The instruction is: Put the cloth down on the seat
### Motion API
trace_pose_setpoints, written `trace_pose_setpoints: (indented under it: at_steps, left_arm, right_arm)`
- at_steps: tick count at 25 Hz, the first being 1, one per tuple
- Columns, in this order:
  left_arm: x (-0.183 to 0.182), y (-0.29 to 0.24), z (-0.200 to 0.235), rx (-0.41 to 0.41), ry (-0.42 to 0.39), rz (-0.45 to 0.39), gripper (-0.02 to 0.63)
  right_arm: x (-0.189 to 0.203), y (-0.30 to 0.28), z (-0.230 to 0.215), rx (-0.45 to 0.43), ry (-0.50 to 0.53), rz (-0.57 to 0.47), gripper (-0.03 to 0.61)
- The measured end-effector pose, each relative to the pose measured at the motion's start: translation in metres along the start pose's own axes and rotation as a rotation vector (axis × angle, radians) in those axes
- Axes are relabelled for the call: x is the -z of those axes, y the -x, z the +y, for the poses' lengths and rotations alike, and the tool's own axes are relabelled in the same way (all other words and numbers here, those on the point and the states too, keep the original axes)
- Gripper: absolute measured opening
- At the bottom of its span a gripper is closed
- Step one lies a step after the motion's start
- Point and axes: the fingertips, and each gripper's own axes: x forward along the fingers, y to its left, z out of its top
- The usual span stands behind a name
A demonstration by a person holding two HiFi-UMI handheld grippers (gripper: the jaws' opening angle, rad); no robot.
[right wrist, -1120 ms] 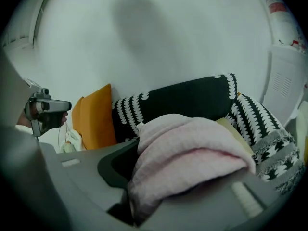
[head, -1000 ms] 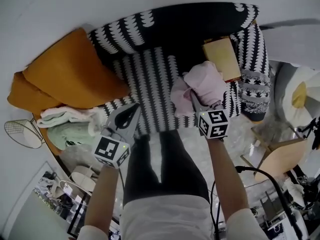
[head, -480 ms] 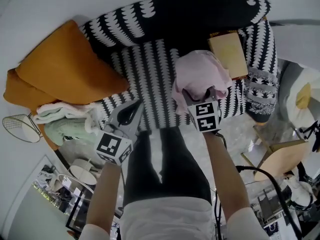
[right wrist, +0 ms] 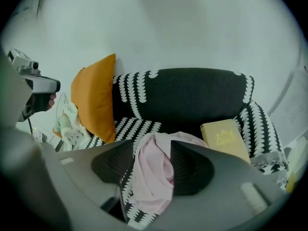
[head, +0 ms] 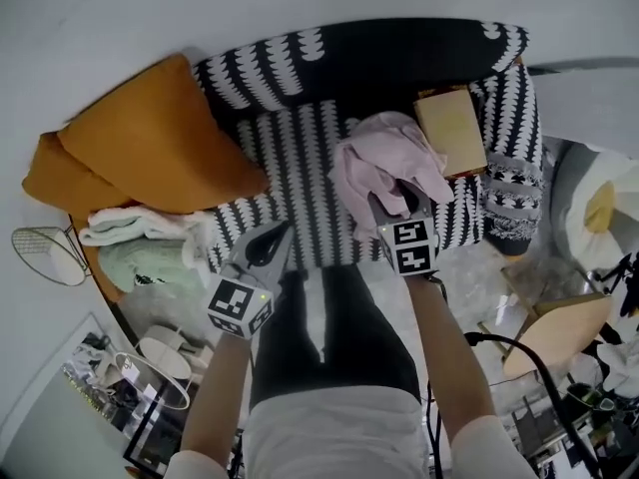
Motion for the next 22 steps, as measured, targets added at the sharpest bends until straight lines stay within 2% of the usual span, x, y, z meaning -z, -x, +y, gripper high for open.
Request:
trace_pose_setpoints:
  at_steps: [7, 11, 17, 22]
  left_arm:
    - [-0.035, 0.040, -0.022, 0.008, -0.061, -0.017, 0.000]
    - [-0.043, 0.063, -0.033, 0.006, -0.091, -0.009, 0.000]
    - [-0.040, 0.083, -0.040, 0.019, -0.125, -0.026, 0.000]
    - [-0.026, 0.098, -0.044, 0.039, -0.166, -0.025, 0.000]
  right_arm:
    - [-0.028, 0.052, 0.011, 0.017, 0.005, -0.066, 0.140]
    - [-0.030, 0.085, 0.021, 0.048, 0.019, -0.083, 0.086]
    - [-0.033, 0.125, 0.031, 0.083, 0.001, -0.129, 0.048]
    - [-0.023, 0.147, 0.057, 0.061, -0.081, -0.184, 0.023]
